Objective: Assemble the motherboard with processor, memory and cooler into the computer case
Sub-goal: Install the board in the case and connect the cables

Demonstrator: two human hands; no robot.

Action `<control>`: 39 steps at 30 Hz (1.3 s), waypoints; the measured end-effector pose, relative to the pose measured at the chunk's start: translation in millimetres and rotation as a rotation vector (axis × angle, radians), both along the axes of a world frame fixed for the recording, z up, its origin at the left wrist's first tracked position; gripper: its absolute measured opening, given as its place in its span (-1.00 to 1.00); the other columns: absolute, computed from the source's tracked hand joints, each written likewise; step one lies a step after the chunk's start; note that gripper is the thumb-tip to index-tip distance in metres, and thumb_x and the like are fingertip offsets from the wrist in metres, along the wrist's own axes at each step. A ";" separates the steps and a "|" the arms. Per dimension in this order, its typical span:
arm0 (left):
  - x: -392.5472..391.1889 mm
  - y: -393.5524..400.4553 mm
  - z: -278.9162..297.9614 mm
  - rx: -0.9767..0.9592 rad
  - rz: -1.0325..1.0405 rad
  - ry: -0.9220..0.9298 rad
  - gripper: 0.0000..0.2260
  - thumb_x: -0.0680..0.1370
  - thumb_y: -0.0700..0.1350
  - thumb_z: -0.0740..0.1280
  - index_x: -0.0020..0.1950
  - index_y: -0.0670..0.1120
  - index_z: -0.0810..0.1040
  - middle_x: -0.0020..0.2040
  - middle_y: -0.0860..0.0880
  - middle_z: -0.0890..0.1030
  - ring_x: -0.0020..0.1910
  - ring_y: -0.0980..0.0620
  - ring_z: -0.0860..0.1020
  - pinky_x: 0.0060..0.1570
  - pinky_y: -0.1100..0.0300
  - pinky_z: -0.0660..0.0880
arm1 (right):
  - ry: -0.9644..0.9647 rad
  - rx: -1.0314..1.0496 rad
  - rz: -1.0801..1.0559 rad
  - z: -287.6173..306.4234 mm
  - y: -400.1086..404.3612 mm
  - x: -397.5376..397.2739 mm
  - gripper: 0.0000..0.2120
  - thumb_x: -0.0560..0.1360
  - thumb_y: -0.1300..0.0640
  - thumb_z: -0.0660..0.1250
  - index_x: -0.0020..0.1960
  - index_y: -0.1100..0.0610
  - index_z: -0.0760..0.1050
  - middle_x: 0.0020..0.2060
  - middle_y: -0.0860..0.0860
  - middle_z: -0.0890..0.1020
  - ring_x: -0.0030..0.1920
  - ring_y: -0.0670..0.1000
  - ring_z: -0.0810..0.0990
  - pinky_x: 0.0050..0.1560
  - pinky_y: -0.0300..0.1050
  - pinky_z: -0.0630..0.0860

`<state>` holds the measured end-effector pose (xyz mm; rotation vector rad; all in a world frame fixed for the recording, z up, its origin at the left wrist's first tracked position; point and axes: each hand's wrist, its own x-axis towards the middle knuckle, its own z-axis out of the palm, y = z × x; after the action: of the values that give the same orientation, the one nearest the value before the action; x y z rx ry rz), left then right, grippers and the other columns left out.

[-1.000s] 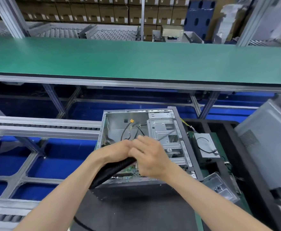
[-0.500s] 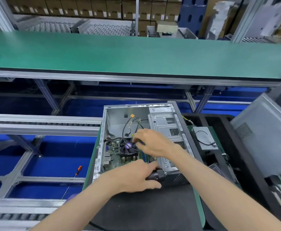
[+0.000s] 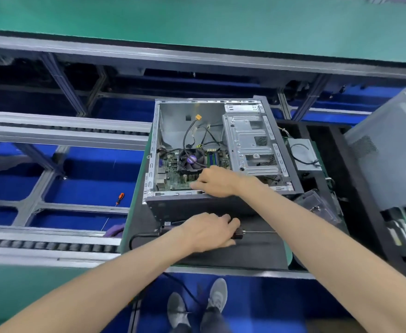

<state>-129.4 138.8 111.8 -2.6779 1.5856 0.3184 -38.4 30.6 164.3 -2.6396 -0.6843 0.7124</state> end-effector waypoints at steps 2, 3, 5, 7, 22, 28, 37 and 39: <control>-3.0 2.7 -16.0 0.037 0.024 -0.015 -0.59 0.69 0.12 0.12 0.35 -0.18 0.33 0.20 -0.20 0.47 -0.09 -0.25 0.63 -0.30 -0.06 0.44 | -0.014 0.001 -0.023 -1.0 0.0 -4.9 -0.38 0.69 -0.21 0.08 -0.37 0.21 0.37 -0.42 0.09 0.45 -0.36 0.06 0.43 -0.13 0.07 0.45; -5.1 4.6 -23.4 0.053 0.027 -0.036 -0.59 0.69 0.10 0.12 0.36 -0.19 0.33 0.27 -0.22 0.44 -0.07 -0.24 0.62 -0.29 -0.06 0.45 | -0.031 0.006 -0.037 -1.6 -1.2 -7.5 -0.36 0.68 -0.24 0.06 -0.39 0.19 0.35 -0.43 0.08 0.45 -0.36 0.08 0.44 -0.14 0.07 0.46; -8.7 10.5 -37.6 0.063 0.005 -0.114 -0.59 0.69 0.09 0.12 0.37 -0.19 0.36 0.36 -0.21 0.40 -0.01 -0.21 0.60 -0.23 -0.05 0.50 | -0.083 0.018 -0.046 -2.7 -3.1 -12.7 -0.33 0.67 -0.28 0.05 -0.43 0.17 0.32 -0.49 0.05 0.41 -0.41 0.08 0.43 -0.24 0.01 0.41; -9.6 19.3 -50.0 -0.001 -0.052 -0.263 -0.62 0.65 0.11 0.19 0.28 -0.16 0.49 0.24 -0.15 0.52 0.01 -0.13 0.59 -0.16 0.02 0.53 | -0.143 0.027 -0.034 -4.0 -3.8 -17.6 -0.31 0.65 -0.31 0.05 -0.47 0.14 0.27 -0.54 0.02 0.36 -0.47 0.06 0.39 -0.33 -0.05 0.30; -6.8 55.0 -80.9 -0.260 -0.060 -0.363 -0.50 0.62 0.18 0.22 0.48 -0.05 0.36 0.27 -0.09 0.51 0.11 -0.07 0.54 0.14 0.03 0.49 | -0.270 0.081 -0.003 -4.2 -5.8 -23.0 -0.35 0.66 -0.30 0.06 -0.45 0.11 0.32 -0.53 -0.01 0.41 -0.45 -0.01 0.41 -0.35 -0.07 0.36; 5.5 43.9 -20.9 -0.472 -0.140 -0.379 -0.74 0.69 0.04 0.17 0.26 -0.05 0.51 0.20 -0.06 0.51 0.09 -0.05 0.49 0.09 0.08 0.40 | -0.280 0.145 -0.094 0.0 -15.2 4.5 -0.53 0.66 -0.07 0.23 -0.35 0.13 0.37 -0.48 -0.02 0.42 -0.40 -0.05 0.38 -0.30 -0.02 0.32; 120.8 47.5 66.8 -0.677 0.472 -0.310 -0.88 0.62 -0.16 0.26 -0.04 -0.18 0.53 -0.08 -0.07 0.49 -0.15 -0.03 0.45 -0.14 0.12 0.44 | -0.340 -0.034 -0.179 -1.2 -8.0 36.9 -0.93 0.52 0.26 0.24 -0.11 0.13 0.46 -0.12 0.15 0.61 -0.06 0.21 0.59 -0.08 0.08 0.54; 158.7 61.0 67.0 -0.502 0.658 -0.345 -0.92 0.57 -0.21 0.32 0.01 -0.18 0.59 0.04 -0.10 0.53 -0.02 -0.07 0.48 -0.05 0.11 0.46 | -0.453 -0.034 -0.218 -5.3 -10.8 39.1 -0.84 0.48 0.29 0.31 0.05 0.20 0.55 0.02 0.13 0.57 0.08 0.18 0.53 0.08 0.07 0.49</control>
<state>29.3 199.8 178.8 -3.3112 0.7242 -0.5978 0.6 19.8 159.0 -2.8737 -0.4825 0.0615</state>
